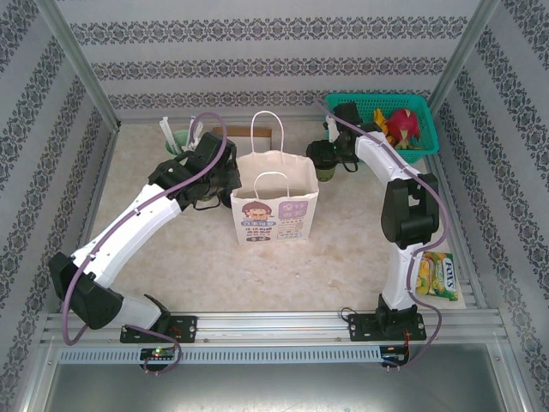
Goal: Pack the takeout coffee
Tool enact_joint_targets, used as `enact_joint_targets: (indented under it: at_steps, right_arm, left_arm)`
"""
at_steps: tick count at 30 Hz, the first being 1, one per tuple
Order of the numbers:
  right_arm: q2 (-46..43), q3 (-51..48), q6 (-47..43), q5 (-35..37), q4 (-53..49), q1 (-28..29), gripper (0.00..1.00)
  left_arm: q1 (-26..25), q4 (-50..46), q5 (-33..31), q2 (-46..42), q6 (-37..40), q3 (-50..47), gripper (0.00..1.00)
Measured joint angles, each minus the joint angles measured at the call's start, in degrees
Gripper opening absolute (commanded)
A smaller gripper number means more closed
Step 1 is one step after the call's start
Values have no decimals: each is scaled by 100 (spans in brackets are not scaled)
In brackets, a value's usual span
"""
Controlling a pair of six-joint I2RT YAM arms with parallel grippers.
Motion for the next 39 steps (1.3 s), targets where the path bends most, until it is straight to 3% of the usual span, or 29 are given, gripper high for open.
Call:
enact_joint_targets:
  at_steps: [7, 25, 35, 39]
  right_arm:
    - [-120, -221, 197, -17, 146, 0, 86]
    - [-2302, -2966, 1097, -42, 487, -15, 86]
    - [-2957, -3580, 1261, -79, 240, -15, 88]
    - [-2975, -3589, 1244, -105, 168, -15, 98]
  left_arm:
    - [0, 26, 39, 52, 4, 0, 0]
    - [0, 345, 90, 50, 48, -192, 0]
    - [0, 431, 236, -33, 190, -299, 3]
    - [0, 468, 278, -101, 214, -369, 3]
